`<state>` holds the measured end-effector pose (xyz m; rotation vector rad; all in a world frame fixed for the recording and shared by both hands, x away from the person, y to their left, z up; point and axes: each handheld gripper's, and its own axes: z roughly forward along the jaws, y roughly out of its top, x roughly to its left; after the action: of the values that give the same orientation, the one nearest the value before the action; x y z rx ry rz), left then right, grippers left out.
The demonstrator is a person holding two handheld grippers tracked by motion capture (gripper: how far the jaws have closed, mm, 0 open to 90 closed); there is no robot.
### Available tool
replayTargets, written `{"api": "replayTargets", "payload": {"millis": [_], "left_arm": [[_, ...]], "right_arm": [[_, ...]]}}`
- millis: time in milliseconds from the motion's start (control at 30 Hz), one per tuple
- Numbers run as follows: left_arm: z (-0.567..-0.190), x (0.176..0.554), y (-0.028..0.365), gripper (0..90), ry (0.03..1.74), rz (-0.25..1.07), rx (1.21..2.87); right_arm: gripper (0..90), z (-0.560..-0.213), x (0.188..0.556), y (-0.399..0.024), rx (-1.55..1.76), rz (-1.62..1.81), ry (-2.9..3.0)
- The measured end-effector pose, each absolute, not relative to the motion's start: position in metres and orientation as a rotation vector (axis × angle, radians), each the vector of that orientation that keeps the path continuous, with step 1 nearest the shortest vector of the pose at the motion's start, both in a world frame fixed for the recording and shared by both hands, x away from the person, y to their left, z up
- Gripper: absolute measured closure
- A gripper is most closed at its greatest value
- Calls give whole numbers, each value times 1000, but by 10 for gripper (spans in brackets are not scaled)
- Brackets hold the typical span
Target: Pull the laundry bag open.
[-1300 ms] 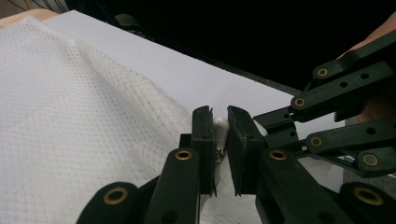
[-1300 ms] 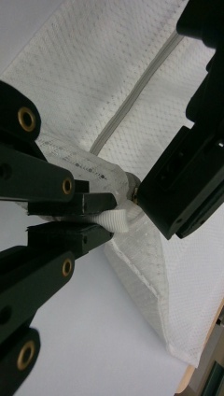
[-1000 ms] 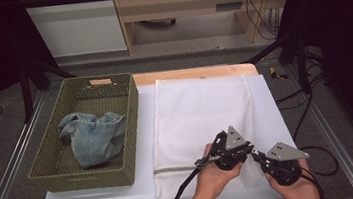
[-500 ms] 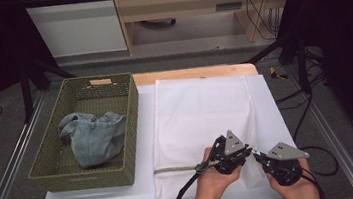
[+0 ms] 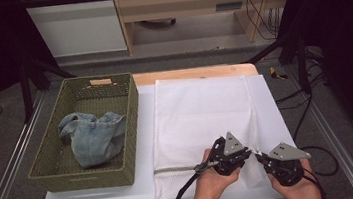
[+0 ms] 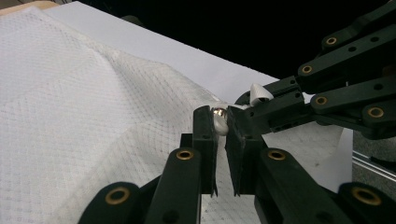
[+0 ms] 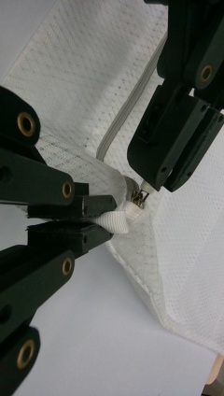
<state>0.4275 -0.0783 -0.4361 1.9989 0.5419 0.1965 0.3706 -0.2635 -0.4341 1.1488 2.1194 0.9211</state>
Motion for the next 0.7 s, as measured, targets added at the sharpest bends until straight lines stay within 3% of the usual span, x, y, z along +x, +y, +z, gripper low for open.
{"api": "replayTargets", "payload": {"millis": [233,700], "left_arm": [[-437,427,-78,871,529,193,2030],[-437,425,-80,872,550,200,2045]], "right_arm": [[876,-434,371,-263,1154,922,2119],[878,-435,371,-265,1182,921,2124]]}}
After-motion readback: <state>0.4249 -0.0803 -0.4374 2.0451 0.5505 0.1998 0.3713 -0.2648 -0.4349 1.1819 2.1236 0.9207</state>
